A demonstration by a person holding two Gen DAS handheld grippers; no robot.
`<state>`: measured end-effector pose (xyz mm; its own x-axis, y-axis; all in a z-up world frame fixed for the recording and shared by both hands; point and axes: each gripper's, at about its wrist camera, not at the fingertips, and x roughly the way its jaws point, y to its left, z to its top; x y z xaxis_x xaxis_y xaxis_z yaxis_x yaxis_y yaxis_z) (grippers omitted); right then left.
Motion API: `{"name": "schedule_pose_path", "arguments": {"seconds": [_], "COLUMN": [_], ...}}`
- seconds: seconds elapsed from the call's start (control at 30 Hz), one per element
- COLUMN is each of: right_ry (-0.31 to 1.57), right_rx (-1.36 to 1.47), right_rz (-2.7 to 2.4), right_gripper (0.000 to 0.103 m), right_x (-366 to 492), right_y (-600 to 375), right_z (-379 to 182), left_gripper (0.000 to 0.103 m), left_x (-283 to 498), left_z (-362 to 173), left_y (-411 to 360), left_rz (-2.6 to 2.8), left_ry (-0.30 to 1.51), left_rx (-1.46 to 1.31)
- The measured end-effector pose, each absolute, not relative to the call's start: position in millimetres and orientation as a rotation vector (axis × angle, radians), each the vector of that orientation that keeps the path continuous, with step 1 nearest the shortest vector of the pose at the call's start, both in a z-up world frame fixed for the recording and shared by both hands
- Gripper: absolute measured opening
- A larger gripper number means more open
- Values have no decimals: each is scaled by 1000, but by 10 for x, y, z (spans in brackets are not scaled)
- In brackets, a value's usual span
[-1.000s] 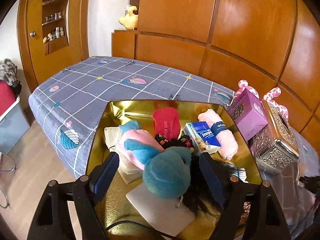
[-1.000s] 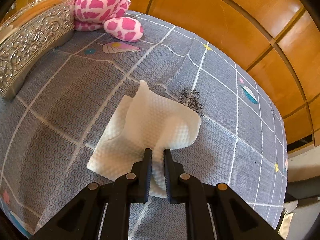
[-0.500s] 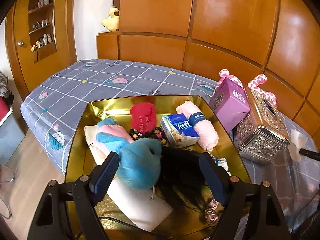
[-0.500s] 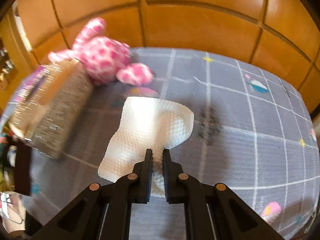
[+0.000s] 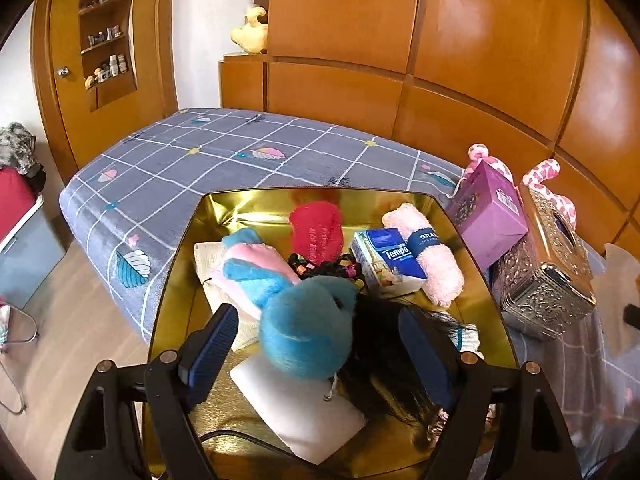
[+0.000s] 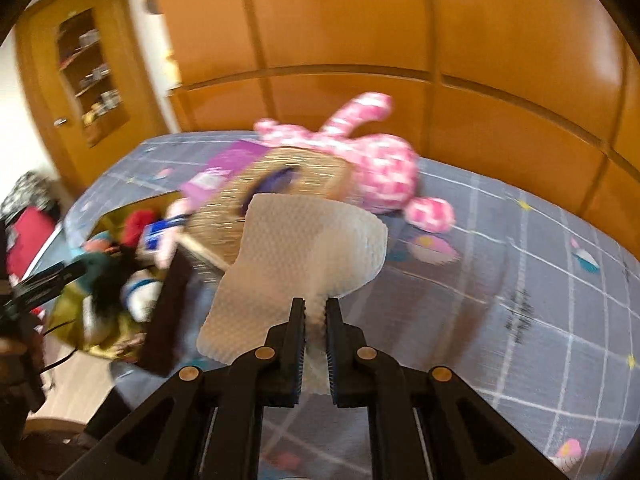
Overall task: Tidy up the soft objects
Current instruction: 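Carry the white towel into the gold tray with the right tool and release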
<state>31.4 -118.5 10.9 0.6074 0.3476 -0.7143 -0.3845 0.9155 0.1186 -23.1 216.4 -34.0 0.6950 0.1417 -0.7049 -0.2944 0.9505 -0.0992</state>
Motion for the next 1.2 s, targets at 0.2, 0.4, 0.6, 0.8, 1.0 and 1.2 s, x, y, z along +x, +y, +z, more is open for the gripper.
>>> {"name": "schedule_pose_path", "arguments": {"seconds": [0.2,0.4,0.6,0.8,1.0,1.2], "right_ry": [806,827,851,881,935,996], "right_rx": [-106,-135,-174,-211,-254,-361], "right_rz": [565,662,743,791,875,870], "right_gripper": [8,8,8,8,8,8], "right_x": [165,82,28,43,125,258], "right_y": [-723,-340,4,278,650,1087], "right_z": [148,75,-25,-117,-268,-591], "left_gripper": [83,83,83,83,83,84], "left_x": [-231,-234,-242,-267,-341,-393], "left_z": [-347,-344,-335,-275,-121,-102], "left_y": [2185,2178,2192,2225,2508,2790], "left_rz": [257,257,262,273,357,427], "left_ry": [773,774,771,747,687,678], "left_rx": [-218,-222,-228,-227,-257,-309]}}
